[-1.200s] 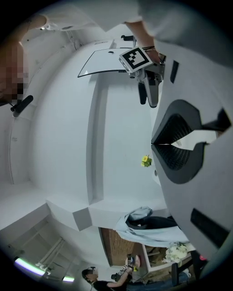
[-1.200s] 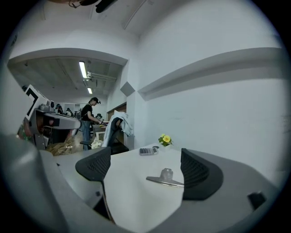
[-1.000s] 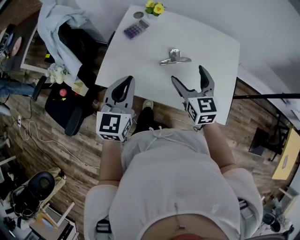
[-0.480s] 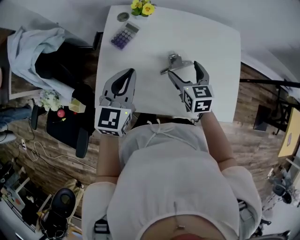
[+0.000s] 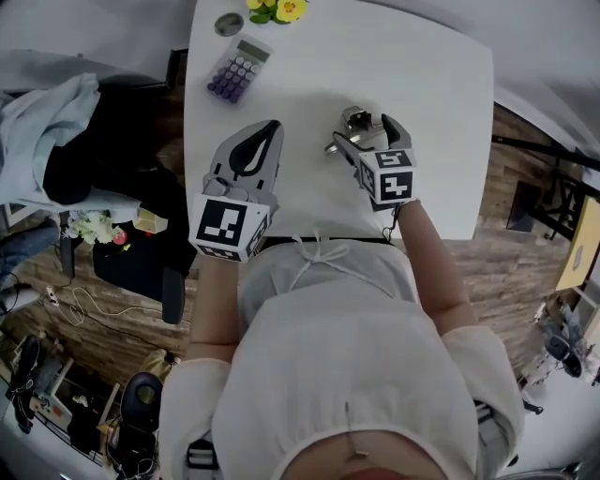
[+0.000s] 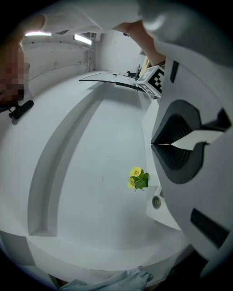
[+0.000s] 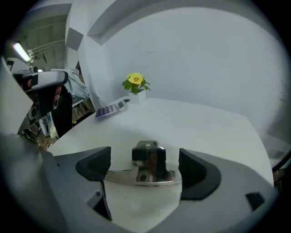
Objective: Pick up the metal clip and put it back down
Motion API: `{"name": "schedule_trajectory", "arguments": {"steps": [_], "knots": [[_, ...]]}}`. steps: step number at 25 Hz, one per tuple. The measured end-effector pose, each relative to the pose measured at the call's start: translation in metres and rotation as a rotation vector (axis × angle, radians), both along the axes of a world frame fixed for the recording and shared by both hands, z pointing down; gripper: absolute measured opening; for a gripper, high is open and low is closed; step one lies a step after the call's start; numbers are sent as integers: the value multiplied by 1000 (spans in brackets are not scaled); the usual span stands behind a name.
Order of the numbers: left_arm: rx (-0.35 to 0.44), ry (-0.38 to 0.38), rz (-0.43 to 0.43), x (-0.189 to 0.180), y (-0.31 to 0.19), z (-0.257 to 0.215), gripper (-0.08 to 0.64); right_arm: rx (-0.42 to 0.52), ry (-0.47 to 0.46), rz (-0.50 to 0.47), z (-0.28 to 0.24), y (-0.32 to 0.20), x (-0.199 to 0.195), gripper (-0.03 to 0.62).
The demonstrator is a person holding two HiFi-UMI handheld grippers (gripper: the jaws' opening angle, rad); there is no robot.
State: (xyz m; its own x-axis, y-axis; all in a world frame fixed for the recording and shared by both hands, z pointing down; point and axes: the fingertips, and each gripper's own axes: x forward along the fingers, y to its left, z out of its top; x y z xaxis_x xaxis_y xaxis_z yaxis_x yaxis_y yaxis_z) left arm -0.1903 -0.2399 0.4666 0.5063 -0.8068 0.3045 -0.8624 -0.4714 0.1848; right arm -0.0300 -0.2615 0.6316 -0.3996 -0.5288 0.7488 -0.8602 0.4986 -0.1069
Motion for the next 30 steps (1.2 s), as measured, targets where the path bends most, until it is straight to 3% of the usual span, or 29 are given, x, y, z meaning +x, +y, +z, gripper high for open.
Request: {"name": "schedule_trajectory", "arguments": {"steps": [8, 12, 18, 20, 26, 30], "knots": [[-55, -14, 63, 1, -23, 29, 18, -100, 99, 4, 36, -5, -2, 473], [-60, -6, 53, -5, -29, 33, 18, -117, 155, 12, 40, -7, 0, 396], [-63, 1, 44, -12, -31, 33, 18, -149, 148, -2, 40, -6, -2, 347], [-57, 0, 33, -16, -33, 32, 18, -146, 149, -5, 39, -6, -3, 298], [-41, -12, 43, -8, -28, 21, 18, -151, 154, -1, 38, -1, 2, 298], [-15, -22, 54, 2, -22, 8, 18, -106, 116, 18, 22, 1, 6, 298]]}}
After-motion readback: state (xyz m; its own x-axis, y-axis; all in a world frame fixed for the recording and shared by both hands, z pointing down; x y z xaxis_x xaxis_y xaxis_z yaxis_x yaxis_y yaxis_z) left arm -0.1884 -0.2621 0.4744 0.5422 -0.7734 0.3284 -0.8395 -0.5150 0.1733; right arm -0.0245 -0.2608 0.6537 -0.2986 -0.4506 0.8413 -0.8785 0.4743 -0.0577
